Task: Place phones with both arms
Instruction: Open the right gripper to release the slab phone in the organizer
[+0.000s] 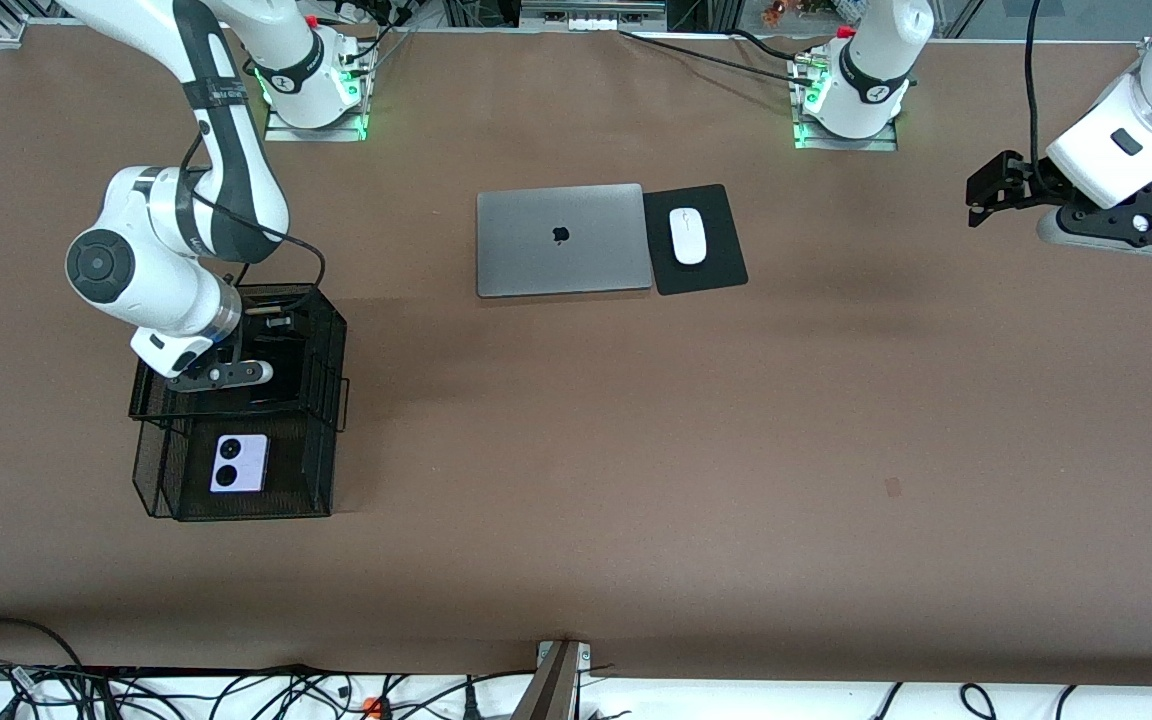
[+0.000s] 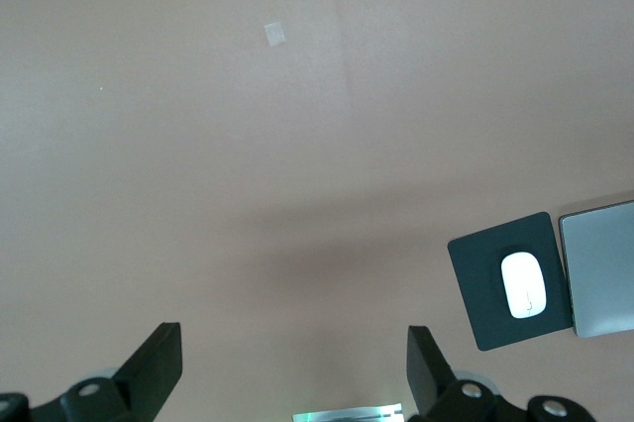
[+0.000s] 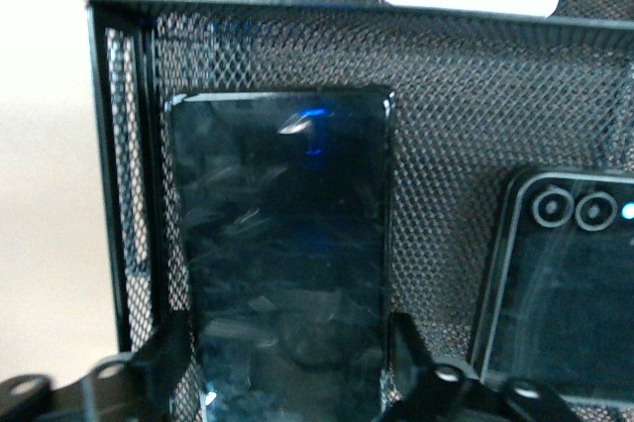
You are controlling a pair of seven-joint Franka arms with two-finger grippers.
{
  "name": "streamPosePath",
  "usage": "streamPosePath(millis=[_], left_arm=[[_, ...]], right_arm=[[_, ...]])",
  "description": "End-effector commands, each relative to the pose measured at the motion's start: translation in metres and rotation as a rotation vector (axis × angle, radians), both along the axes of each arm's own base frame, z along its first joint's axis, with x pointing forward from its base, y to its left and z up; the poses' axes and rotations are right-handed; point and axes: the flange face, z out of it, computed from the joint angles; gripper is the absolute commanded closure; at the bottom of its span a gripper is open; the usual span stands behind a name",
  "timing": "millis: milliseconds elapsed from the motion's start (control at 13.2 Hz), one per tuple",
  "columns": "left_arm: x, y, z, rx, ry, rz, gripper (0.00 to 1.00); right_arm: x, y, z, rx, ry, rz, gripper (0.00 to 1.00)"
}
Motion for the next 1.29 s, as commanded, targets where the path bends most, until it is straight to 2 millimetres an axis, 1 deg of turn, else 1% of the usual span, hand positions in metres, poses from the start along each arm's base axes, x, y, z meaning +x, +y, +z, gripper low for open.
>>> streamPosePath(millis=[0,76,152,304,456,532,608,684,760,836,912,988,1065,1141,1217], left_arm=[[-0.004,0.001,0.009,0.019,0.001,0.001,0.00],[-0.003,0.002,0.009,0.015,-0.002,0.004,0.00],[-0.001,0.005,0.009,0.012,-0.008,-0.003,0.00],[-0.001,0.005,0.008,0.013,-0.015,-0.003,0.00],[0.000,0.006,0.007,0.009,-0.036,0.000,0.00],[-0.003,0.008,0.008,0.010,-0.037,0.013,0.00],[-0.009,0.013,0.006,0.010,-0.035,0.019,0.00],[-0.017,0.024,0.003,0.010,-0.058,0.036,0.00],[-0.023,0.024,0.004,0.011,-0.081,0.032,0.00],[-0.021,0.026,0.004,0.013,-0.082,0.024,0.00],[-0.019,0.033,0.003,0.009,-0.078,0.035,0.00],[-0.018,0.044,0.002,0.003,-0.076,0.061,0.00],[-0.018,0.048,0.002,-0.001,-0.076,0.075,0.00],[-0.017,0.047,0.005,-0.002,-0.081,0.085,0.00],[-0.014,0.046,0.004,-0.005,-0.070,0.081,0.00]], right_arm=[[0.015,-0.005,0.018,0.020,0.011,-0.015,0.00],[0.019,-0.010,0.031,0.025,0.023,-0.022,0.00],[0.025,-0.018,0.051,0.030,0.034,-0.032,0.00],[0.034,-0.023,0.094,0.036,0.076,-0.043,0.00],[0.034,-0.034,0.140,0.042,0.116,-0.061,0.00],[0.030,-0.046,0.152,0.032,0.129,-0.077,0.00],[0.024,-0.059,0.171,0.033,0.109,-0.086,0.00],[0.017,-0.072,0.188,0.036,0.093,-0.092,0.00],[0.011,-0.083,0.200,0.038,0.087,-0.102,0.00],[0.002,-0.086,0.219,0.025,0.070,-0.111,0.00],[-0.010,-0.088,0.236,-0.004,0.049,-0.128,0.00],[-0.021,-0.084,0.247,-0.027,0.031,-0.135,0.00],[-0.028,-0.089,0.258,-0.037,0.014,-0.154,0.00],[-0.031,-0.091,0.264,-0.041,0.003,-0.164,0.00],[-0.033,-0.096,0.273,-0.054,-0.016,-0.181,0.00]])
